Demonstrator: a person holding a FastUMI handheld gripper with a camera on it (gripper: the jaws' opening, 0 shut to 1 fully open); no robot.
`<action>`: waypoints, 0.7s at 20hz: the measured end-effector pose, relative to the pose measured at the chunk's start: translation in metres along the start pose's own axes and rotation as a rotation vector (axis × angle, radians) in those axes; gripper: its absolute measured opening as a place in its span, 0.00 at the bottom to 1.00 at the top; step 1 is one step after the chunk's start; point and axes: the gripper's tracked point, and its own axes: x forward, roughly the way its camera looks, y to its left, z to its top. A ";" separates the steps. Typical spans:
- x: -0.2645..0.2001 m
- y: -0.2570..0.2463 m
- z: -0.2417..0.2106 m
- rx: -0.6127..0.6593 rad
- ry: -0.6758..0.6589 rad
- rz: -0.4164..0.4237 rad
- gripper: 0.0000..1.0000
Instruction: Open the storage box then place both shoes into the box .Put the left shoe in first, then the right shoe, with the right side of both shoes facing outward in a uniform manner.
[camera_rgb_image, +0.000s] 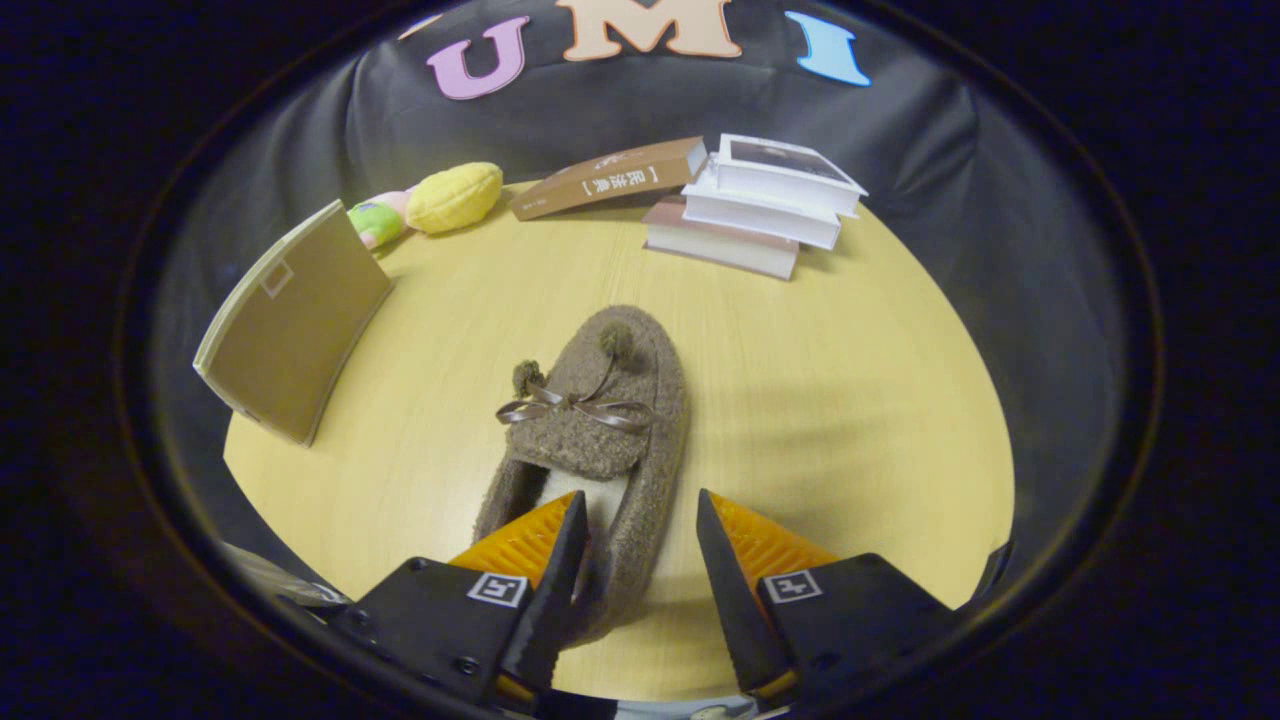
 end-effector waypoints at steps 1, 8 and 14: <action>0.002 0.001 -0.002 0.012 0.019 0.006 0.70; -0.006 -0.010 -0.006 0.165 0.096 -0.036 0.04; -0.029 0.013 0.010 0.333 0.084 0.012 0.04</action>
